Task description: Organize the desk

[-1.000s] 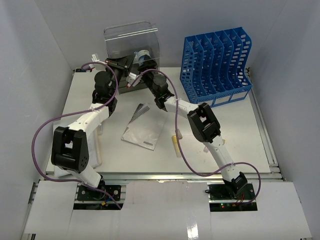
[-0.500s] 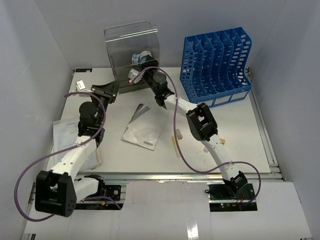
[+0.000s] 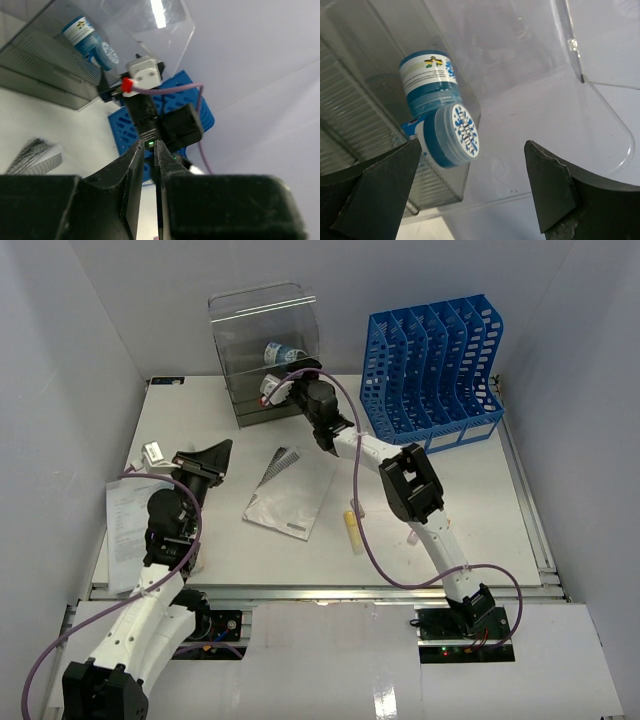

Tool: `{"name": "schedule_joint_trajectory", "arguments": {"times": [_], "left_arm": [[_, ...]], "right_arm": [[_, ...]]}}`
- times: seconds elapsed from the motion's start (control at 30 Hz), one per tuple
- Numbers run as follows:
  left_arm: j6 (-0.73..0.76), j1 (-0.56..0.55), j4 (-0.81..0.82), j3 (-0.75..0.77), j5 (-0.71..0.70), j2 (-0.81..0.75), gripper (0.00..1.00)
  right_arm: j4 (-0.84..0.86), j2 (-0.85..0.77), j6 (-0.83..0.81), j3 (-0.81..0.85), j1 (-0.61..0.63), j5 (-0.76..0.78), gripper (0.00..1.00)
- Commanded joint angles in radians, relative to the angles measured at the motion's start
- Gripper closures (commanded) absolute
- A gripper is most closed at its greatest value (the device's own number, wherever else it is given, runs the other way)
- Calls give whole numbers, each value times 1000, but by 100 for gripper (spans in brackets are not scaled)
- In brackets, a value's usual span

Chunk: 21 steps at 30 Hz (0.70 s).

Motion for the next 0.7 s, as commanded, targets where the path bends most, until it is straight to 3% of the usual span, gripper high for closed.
{"name": "schedule_joint_trajectory", "arguments": {"times": [0.0,0.07,0.23,0.33,0.43,0.53,0.6,0.67], "left_arm": [[43,0,-87,-35,-21,-57,74],[60,0,-99,-40,-12,-72,74],[92,1,-141,-49,11,-110,73],[108,0,-141,-71,11,-126,63],[93,0,-56,-115,69,-118,53],[51,0,63,-151,123,-49,47],[5,0,203,-152,170,43,45],[-38,0,312,-121,236,243,43]], "right_arm": [[-144,-208,113,-68,-5,-97,10],[-276,-299,111,-103,-5,-251,10],[-937,-439,23,-142,3,-601,9],[-1218,-475,-16,-147,23,-677,2],[-1345,-544,75,-219,30,-700,11],[-1344,-666,274,-330,4,-734,14],[-1340,-745,379,-394,-34,-788,14],[-1341,-849,470,-490,-74,-877,13]]}}
